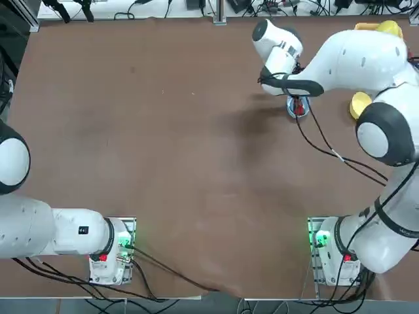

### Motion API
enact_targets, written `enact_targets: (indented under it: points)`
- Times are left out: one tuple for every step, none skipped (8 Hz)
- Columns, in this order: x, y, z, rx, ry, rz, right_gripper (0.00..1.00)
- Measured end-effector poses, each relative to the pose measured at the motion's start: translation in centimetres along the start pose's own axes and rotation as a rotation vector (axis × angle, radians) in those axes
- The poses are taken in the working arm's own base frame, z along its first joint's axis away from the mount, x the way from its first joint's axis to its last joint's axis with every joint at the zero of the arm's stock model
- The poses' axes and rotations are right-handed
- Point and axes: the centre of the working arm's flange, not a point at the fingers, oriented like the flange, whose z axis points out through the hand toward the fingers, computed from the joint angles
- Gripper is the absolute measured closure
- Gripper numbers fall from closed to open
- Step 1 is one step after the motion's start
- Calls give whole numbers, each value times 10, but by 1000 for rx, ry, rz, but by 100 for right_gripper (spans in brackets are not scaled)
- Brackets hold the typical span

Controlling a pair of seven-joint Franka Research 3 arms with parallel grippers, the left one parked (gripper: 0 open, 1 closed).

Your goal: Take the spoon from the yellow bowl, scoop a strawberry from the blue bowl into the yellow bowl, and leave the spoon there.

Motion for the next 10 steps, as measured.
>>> enact_targets:
  points:
    - [2, -8, -1, -21, -5, -9, 90]
    - [4, -16, -1, -44, -3, -20, 90]
    - [4, -23, 0, -68, 5, -34, 90]
    - [3, -29, 0, -91, 18, -51, 90]
    - [1, -36, 0, -113, 27, -67, 90]
    - [-1, -43, -1, -140, 32, -81, 90]
    - [-2, -51, -1, -167, 34, -94, 90]
    - [-3, -59, -2, -188, 33, -103, 90]
    - [-3, -64, -2, -210, 37, -110, 90]
    - [-3, -66, -2, -228, 46, -117, 90]
